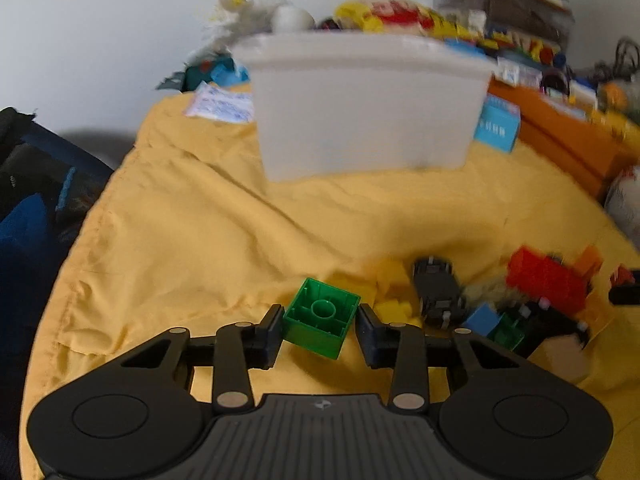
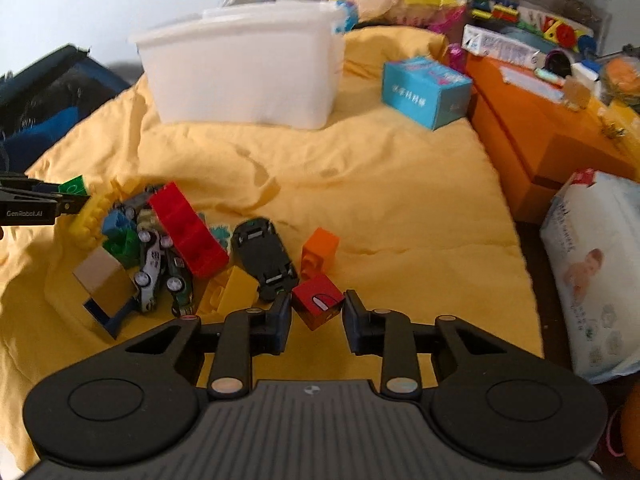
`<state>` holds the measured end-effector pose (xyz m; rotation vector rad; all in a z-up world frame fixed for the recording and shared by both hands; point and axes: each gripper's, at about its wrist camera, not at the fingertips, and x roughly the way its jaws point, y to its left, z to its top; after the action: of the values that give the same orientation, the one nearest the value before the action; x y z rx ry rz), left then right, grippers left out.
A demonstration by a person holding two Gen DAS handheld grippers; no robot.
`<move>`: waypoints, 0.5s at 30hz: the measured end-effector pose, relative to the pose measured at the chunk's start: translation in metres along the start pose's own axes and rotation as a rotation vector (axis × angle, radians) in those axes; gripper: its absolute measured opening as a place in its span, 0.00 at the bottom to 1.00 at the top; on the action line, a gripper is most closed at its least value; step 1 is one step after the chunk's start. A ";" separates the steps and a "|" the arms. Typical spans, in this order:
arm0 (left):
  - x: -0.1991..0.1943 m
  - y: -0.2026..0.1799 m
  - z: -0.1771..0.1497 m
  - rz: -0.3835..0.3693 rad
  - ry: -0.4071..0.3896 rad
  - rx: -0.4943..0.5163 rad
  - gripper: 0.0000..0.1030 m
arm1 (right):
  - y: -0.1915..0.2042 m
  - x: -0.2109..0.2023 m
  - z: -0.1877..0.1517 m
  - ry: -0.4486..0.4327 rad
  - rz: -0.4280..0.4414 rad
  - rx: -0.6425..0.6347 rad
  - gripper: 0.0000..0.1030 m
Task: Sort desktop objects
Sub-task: 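Carry the green brick and red cube over the bin and open both tools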
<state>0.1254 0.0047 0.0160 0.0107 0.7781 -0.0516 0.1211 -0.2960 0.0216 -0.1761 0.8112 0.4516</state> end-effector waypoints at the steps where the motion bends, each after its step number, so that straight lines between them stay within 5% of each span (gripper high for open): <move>1: -0.006 0.001 0.004 -0.004 -0.014 -0.018 0.41 | -0.001 -0.005 0.003 -0.012 0.005 0.011 0.30; 15: -0.049 0.008 0.127 -0.026 -0.190 -0.112 0.41 | 0.011 -0.032 0.137 -0.229 0.139 0.087 0.30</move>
<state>0.1803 0.0113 0.1406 -0.1092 0.5904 -0.0332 0.1875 -0.2524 0.1387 0.0130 0.6190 0.5556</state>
